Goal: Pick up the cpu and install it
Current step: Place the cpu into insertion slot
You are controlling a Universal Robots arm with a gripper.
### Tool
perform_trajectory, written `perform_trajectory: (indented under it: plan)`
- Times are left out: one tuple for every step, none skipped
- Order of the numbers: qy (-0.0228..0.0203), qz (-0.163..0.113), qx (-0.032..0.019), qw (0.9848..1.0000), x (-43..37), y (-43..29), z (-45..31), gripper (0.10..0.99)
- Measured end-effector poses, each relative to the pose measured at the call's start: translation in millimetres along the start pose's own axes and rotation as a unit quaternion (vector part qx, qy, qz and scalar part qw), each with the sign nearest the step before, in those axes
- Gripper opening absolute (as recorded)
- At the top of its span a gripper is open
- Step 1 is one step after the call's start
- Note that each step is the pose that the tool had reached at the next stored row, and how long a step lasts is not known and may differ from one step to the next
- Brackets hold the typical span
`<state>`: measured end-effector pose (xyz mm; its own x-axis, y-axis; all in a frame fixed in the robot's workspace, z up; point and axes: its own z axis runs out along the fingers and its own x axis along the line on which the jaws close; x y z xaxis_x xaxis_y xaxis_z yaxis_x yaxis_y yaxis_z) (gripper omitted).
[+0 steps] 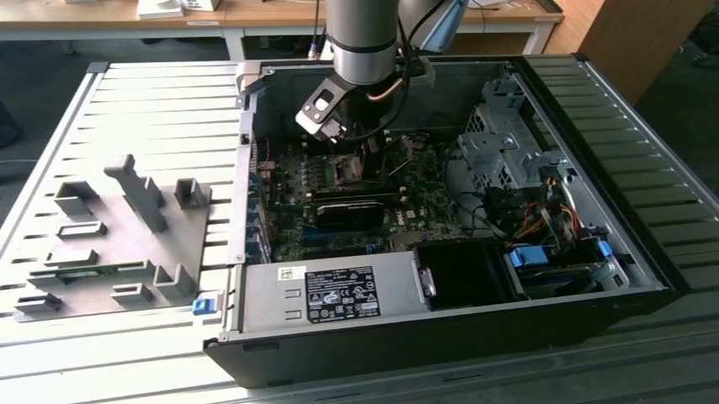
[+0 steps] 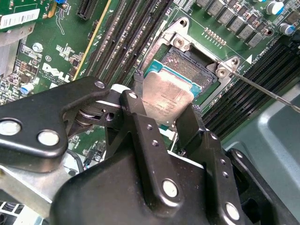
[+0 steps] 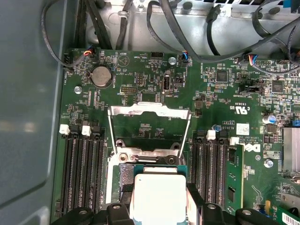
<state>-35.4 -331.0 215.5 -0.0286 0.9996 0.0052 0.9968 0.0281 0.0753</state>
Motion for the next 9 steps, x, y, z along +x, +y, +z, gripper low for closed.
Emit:
perform_trajectory:
  plan:
    - [0.0,0.0,0.0,1.0,0.0,0.0,0.1,0.529]
    - [0.0,0.0,0.0,1.0,0.0,-0.1,0.1,0.529]
    - [0.0,0.0,0.0,1.0,0.0,-0.2,0.2,0.529]
    - [0.0,0.0,0.0,1.0,0.0,-0.2,0.3,0.529]
    - [0.0,0.0,0.0,1.0,0.0,-0.3,0.4,0.529]
    - [0.0001,0.0,-0.0001,1.0,0.0,-0.6,0.7,0.529]
    - [0.0001,0.0,-0.0001,1.0,0.1,-1.0,1.0,0.529]
    - [0.0001,0.0,0.0,1.0,0.3,-1.6,1.3,0.529]
    - [0.0,0.0,0.0,1.0,0.6,-2.4,1.7,0.529]
